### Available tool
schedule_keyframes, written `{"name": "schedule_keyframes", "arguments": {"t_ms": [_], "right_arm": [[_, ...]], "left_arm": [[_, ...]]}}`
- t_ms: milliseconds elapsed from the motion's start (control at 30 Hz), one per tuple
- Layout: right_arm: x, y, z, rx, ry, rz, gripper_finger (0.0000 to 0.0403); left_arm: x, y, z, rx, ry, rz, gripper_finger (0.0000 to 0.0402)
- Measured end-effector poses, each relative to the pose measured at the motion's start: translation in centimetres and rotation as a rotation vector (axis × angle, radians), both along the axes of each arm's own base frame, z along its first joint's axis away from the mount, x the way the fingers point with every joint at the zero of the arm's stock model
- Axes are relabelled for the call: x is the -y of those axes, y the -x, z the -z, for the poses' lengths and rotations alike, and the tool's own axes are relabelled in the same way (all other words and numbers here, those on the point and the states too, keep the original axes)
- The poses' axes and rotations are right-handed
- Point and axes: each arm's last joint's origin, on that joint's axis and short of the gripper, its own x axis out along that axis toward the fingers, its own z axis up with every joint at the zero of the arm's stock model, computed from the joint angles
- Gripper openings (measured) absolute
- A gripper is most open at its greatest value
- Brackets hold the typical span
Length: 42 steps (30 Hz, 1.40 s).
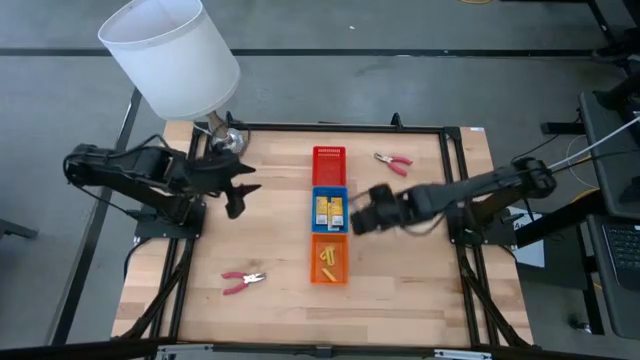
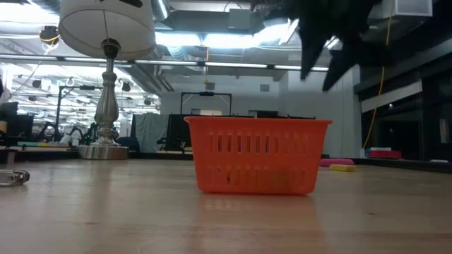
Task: Pick & Place School Supplies
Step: Put the yellow eraser into the orange bin
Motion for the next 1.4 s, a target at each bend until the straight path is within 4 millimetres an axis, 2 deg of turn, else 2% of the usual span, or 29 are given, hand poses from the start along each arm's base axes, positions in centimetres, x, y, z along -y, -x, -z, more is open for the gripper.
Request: {"name": "schedule_keyframes", "arguments": {"t_ms": [100, 233, 333, 467, 667, 867, 1000, 1400], "right_arm": [[3.3, 1.2, 1.3, -0.061, -0.014, 0.034, 0.0213], [7.2, 2.3, 3.0, -0.150, -0.038, 0.060, 0.0213], [9.4, 3.1, 4.2, -0.218, -0.055, 0.072, 0.0213], [11.3, 3.9, 5.1, -0.278, -0.072, 0.079, 0.0213], [12.5, 4.7, 6.2, -0.300, -0.088, 0.089, 0.0213], [12.5, 4.8, 7.3, -0.267, -0.102, 0.077, 0.0213], [12.6, 4.8, 8.8, -0.303, -0.120, 0.076, 0.0213], [13.3, 3.5, 11.9, -0.371, -0.132, 0.032, 0.0213]], "left_arm": [[-0.3, 0.6, 1.0, 0.062, 0.046, -0.032, 0.0212], [-0.2, 0.3, 2.0, 0.125, 0.097, -0.030, 0.0212], [0.0, -0.1, 2.4, 0.132, 0.104, -0.022, 0.0212], [0.3, -0.5, 2.4, 0.143, 0.082, -0.014, 0.0212], [0.4, -0.3, 2.1, 0.164, 0.050, -0.024, 0.0212], [0.4, -0.1, 2.1, 0.163, 0.029, -0.022, 0.0212], [0.3, -0.1, 2.0, 0.165, 0.027, -0.021, 0.0212], [0.2, 0.4, 1.7, 0.188, 0.046, -0.024, 0.0212]]}}
